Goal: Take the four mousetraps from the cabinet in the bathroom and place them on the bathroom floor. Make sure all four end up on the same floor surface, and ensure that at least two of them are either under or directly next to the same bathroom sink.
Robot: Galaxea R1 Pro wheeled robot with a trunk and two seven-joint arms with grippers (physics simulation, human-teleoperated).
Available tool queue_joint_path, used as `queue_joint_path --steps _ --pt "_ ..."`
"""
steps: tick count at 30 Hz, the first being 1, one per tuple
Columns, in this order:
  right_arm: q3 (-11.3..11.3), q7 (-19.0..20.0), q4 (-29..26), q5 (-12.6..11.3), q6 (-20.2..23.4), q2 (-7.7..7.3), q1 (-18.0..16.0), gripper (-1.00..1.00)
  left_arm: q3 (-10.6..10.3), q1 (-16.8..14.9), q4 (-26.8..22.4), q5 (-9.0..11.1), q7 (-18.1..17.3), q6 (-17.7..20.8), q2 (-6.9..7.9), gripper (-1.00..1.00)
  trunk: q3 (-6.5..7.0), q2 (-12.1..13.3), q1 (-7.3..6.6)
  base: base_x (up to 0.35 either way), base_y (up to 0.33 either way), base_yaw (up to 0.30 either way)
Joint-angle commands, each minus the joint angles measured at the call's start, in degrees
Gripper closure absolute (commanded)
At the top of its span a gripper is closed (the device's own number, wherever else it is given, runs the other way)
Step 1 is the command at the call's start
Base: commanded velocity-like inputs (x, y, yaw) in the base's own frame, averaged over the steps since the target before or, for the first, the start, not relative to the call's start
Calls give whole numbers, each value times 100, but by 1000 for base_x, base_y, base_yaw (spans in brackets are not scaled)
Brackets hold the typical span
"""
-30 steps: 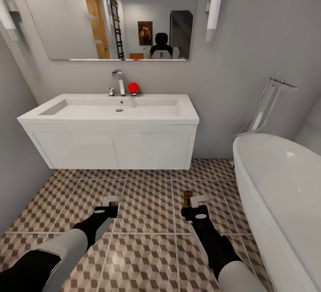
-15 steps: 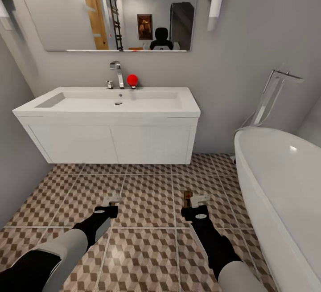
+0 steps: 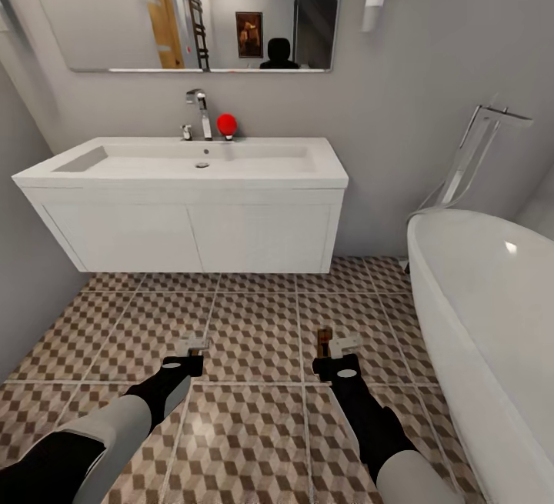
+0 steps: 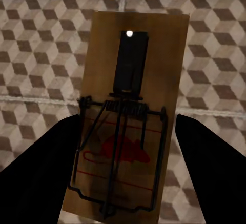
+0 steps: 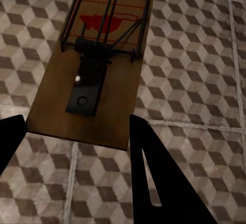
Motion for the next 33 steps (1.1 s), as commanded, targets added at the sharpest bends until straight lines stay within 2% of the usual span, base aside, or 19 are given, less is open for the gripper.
queue_joint_path --steps 1,33 --pt "11 -7 -9 41 49 -1 -2 100 -50 -1 -11 49 31 33 1 100 -32 -44 22 0 0 0" --pt "18 -7 -4 41 48 -1 -2 100 -54 40 -7 53 31 33 -7 100 -902 -1327 724 0 0 0"
